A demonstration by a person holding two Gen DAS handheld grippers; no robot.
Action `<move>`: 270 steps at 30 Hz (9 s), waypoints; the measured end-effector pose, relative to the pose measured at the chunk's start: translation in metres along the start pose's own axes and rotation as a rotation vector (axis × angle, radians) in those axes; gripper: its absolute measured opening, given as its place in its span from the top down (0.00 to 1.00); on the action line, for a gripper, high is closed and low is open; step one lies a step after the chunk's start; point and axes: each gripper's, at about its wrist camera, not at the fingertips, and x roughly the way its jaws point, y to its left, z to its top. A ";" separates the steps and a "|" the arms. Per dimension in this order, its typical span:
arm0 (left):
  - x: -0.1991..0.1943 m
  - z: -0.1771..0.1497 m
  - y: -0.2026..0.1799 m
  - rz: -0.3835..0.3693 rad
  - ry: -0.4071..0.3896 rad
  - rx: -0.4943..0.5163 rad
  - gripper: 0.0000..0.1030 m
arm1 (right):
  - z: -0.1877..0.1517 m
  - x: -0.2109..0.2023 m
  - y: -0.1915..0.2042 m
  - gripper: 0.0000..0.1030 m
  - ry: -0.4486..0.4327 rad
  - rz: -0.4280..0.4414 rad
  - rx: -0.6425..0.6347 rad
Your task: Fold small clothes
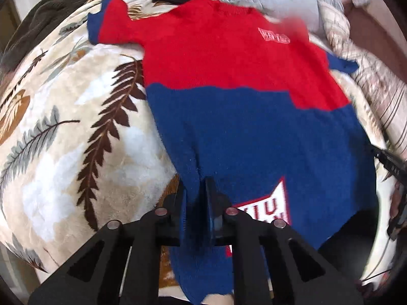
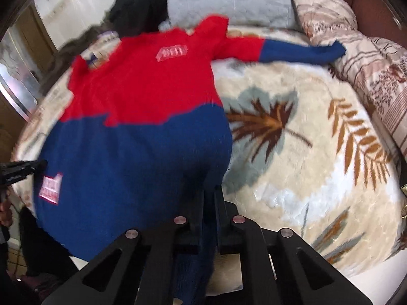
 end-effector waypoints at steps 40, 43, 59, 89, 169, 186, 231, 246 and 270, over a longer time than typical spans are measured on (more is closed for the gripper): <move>0.088 0.126 -0.040 0.128 -0.059 0.115 0.29 | 0.110 0.071 -0.077 0.82 -0.105 -0.018 0.287; 0.084 0.140 -0.036 0.095 -0.058 0.090 0.29 | 0.115 0.057 -0.127 0.81 -0.149 -0.078 0.406; 0.106 0.174 -0.038 0.111 -0.031 0.034 0.28 | 0.176 0.110 -0.241 0.62 -0.242 -0.121 0.756; 0.115 0.213 -0.030 0.055 -0.080 -0.077 0.25 | 0.199 0.033 -0.300 0.75 -0.423 -0.274 0.715; 0.115 0.203 -0.013 -0.355 0.021 -0.378 0.97 | 0.134 0.089 -0.046 0.51 -0.260 0.127 0.442; 0.075 0.177 0.027 -0.121 -0.129 -0.466 0.97 | 0.145 0.146 -0.056 0.80 -0.137 0.314 0.468; 0.099 0.181 0.012 -0.087 -0.103 -0.369 0.82 | 0.145 0.112 -0.008 0.69 -0.211 0.030 0.184; 0.024 0.214 0.202 -0.024 -0.231 -0.661 0.47 | 0.184 0.197 0.194 0.70 -0.124 0.317 -0.046; 0.109 0.294 0.260 -0.079 -0.192 -0.700 0.96 | 0.175 0.213 0.173 0.68 -0.114 0.447 0.077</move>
